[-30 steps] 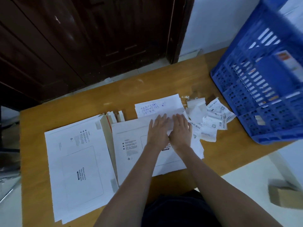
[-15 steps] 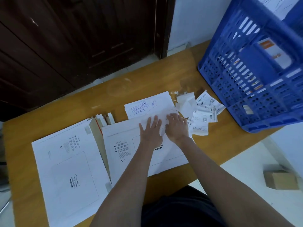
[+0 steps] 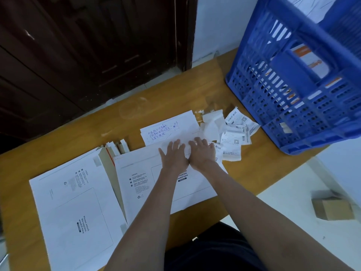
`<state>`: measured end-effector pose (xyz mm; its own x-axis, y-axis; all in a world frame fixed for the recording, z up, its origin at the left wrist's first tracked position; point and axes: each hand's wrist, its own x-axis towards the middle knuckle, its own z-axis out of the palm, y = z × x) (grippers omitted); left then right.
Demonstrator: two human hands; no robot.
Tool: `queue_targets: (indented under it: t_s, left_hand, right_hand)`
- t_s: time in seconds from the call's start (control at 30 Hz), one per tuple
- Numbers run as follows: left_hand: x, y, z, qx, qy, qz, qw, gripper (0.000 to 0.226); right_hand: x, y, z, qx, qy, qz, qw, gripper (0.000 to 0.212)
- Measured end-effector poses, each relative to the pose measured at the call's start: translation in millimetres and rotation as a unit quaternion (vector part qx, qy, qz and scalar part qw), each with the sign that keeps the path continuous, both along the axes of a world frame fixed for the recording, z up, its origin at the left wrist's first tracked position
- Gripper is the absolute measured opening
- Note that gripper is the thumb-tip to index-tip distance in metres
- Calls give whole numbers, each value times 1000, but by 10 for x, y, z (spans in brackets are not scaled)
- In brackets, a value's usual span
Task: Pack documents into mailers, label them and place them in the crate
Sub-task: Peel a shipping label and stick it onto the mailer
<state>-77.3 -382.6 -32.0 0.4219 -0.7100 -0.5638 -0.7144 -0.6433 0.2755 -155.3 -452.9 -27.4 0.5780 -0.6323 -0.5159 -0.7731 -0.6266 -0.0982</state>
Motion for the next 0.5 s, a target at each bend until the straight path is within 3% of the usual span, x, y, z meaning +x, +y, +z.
queue_targets:
  t_s: [0.13,0.3,0.4,0.5]
  left_hand:
    - [-4,-54,24,-11,-32,2,999,57]
    - [-105,-136,76,-119,-129,22,984,34]
    - [-269,-203,136,-172,-121,-4,978,27]
    - [-431,-257,120,-172,-92,-18,981,24]
  right_hand:
    - [-96,54,-30,65,-36,-11,997,64]
    - [-352,93,22,87,-243,-22,966,53]
    - [-527,58,13,15,-315,-131,940,29]
    - [-652,-49,-24,-69,-278,-240,928,29]
